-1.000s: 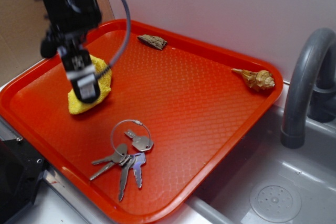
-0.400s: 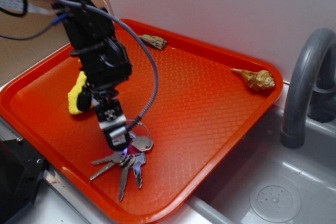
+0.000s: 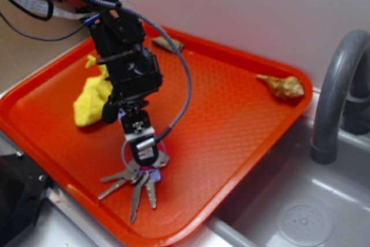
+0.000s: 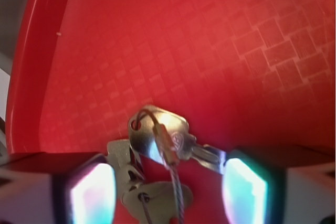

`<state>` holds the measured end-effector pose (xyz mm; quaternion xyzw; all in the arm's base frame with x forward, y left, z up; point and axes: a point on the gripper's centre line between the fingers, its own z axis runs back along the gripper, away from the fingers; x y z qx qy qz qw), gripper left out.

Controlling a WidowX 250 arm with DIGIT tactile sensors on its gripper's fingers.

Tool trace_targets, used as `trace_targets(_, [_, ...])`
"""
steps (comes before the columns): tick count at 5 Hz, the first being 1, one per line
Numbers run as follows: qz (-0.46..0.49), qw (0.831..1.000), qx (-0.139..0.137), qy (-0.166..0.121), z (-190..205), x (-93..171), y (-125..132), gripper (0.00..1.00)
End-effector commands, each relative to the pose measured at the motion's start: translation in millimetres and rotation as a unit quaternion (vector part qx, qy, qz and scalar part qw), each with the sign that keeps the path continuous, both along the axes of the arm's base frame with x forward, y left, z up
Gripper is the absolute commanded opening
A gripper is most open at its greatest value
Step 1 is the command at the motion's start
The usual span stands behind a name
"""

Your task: Grab the silver keys.

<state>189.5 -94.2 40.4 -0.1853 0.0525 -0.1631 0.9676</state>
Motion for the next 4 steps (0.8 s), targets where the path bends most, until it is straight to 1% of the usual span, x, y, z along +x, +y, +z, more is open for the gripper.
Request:
trace_targets(1, [-0.019, 1.000, 0.006, -0.013, 2, -3, -12, 0.00])
trace_targets(2, [-0.019, 0.999, 0.015, -0.022, 8, -3, -11, 0.00])
trace_targets(3, [-0.024, 0.995, 0.053, -0.080, 38, -1, 0, 0.00])
trace_targets(4, [0.051, 0.979, 0.133, -0.147, 87, 1, 44, 0.00])
